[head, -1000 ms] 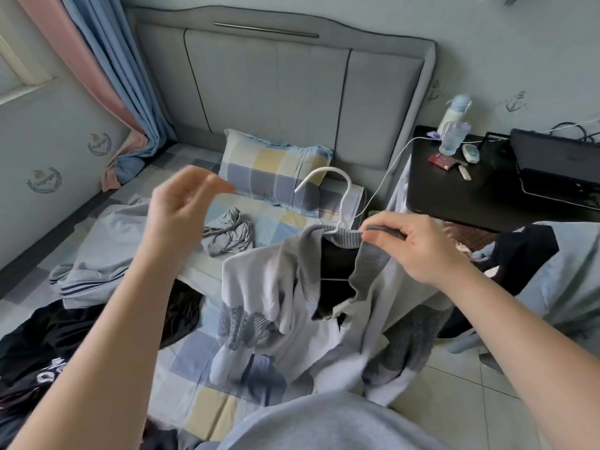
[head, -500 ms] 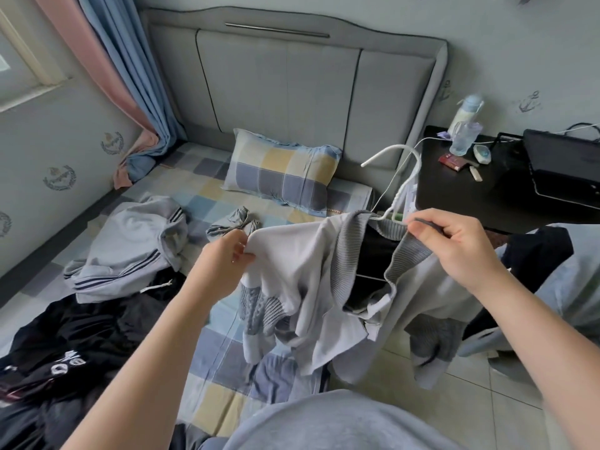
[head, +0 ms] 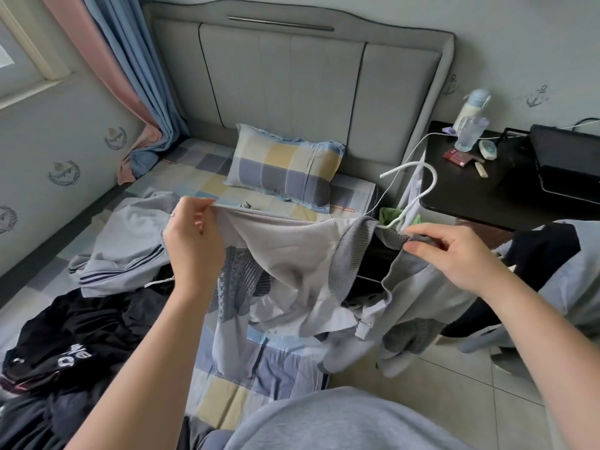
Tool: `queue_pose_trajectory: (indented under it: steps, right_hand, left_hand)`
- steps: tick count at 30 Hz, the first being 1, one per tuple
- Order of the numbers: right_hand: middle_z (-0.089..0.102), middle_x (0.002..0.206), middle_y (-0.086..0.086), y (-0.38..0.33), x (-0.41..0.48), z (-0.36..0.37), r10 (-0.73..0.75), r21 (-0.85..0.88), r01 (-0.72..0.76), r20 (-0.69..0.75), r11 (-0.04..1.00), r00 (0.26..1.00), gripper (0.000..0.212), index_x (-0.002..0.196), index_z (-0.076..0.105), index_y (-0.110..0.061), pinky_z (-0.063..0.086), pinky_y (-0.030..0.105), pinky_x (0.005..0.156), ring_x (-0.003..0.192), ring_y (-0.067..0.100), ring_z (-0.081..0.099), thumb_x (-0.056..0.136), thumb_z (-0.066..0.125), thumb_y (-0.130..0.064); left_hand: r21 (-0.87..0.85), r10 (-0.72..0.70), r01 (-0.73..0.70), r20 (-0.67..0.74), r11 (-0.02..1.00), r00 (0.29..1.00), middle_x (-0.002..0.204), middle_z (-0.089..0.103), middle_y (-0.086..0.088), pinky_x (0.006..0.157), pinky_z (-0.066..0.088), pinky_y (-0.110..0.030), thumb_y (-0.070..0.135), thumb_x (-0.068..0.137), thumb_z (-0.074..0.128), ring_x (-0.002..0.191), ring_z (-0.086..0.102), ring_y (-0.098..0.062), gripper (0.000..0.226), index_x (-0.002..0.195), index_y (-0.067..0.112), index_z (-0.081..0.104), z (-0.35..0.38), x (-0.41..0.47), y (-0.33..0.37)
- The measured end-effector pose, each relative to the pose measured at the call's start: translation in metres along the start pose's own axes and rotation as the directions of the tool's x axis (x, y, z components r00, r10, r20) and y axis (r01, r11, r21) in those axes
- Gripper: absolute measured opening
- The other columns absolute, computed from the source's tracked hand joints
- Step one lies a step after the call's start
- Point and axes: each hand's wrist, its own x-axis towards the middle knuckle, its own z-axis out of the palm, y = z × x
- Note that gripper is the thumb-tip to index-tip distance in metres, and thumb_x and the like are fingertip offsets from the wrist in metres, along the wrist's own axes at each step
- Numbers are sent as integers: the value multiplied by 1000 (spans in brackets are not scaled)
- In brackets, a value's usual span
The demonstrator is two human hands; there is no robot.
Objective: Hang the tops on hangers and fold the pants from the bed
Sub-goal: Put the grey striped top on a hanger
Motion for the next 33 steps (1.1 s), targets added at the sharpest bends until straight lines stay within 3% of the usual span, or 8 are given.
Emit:
queue_pose_trajectory:
  steps: [3, 6, 11, 14, 18, 25, 29, 33]
  right_hand:
    - [60, 61, -10, -2, -1, 7, -36, 70, 41, -71, 997, 997, 27, 87, 73, -50, 39, 8, 61, 58, 2, 52, 86, 73, -23]
    - [67, 71, -14, -6, -3, 13, -42, 186, 71, -154, 980, 987, 16, 87, 77, -44, 42, 7, 67, 64, -3, 56, 83, 71, -29]
    - [74, 86, -17, -14, -1, 18, -46, 215, 79, -156, 973, 987, 18, 92, 76, -50, 46, 8, 76, 78, -4, 64, 80, 70, -38]
    - [74, 84, -18, -13, -1, 19, -41, 243, 75, -142, 967, 989, 18, 93, 77, -49, 46, 7, 76, 78, -5, 63, 81, 70, -37]
    - [75, 88, -10, -15, -4, 17, -20, 307, 50, -99, 950, 995, 16, 93, 78, -44, 48, 10, 81, 84, 0, 64, 82, 69, -37]
    - [76, 98, 12, -15, -8, 8, 9, 420, -6, -7, 907, 1000, 22, 96, 81, -20, 52, 25, 92, 96, 16, 69, 80, 69, -29]
    - [77, 90, -5, -10, -10, 2, 25, 356, -16, -23, 935, 999, 18, 92, 81, -34, 50, 13, 83, 87, 3, 68, 77, 71, -30]
    - [69, 74, -27, 1, -7, 1, 64, 84, -66, 27, 994, 998, 20, 89, 74, -43, 41, 3, 71, 73, -10, 61, 70, 72, -48]
  left_hand:
    - [97, -169, 158, 125, 983, 978, 114, 61, -6, 91, 49, -38, 11, 99, 51, 101, 60, -25, 18, 108, 14, 67, 7, 8, -2]
    - [179, -192, 148, 265, 973, 945, 130, 50, -10, 100, 47, -49, 22, 99, 58, 111, 56, -30, 27, 125, 18, 62, 9, 11, 1]
    - [-24, 31, -21, 572, 1000, 820, 129, 46, 16, 96, 39, -19, 69, 75, 63, 112, 46, 3, 85, 147, 30, 38, 14, -27, 20]
    - [41, 86, -116, 446, 992, 891, 158, 23, -1, 116, 20, -36, 53, 70, 81, 142, 25, -13, 107, 155, 31, 19, 23, -51, 17]
    - [103, 302, -346, 304, 933, 904, 159, 23, -12, 119, 9, -35, 54, 73, 78, 147, 23, -31, 82, 140, 32, 38, 36, -73, 19]
    - [189, 266, -293, 154, 937, 951, 133, 56, -10, 95, 35, -46, 16, 87, 76, 120, 46, -33, 6, 90, 13, 73, 47, -56, 19]
    - [37, 263, -274, 187, 961, 946, 99, 68, -8, 78, 44, -38, 6, 95, 60, 85, 62, -31, 7, 100, 7, 65, 36, -51, 23]
    - [-107, 210, -197, 126, 975, 970, 64, 49, 13, 52, 35, -19, 5, 98, 46, 51, 44, -2, 19, 103, 22, 50, 20, -31, 26]
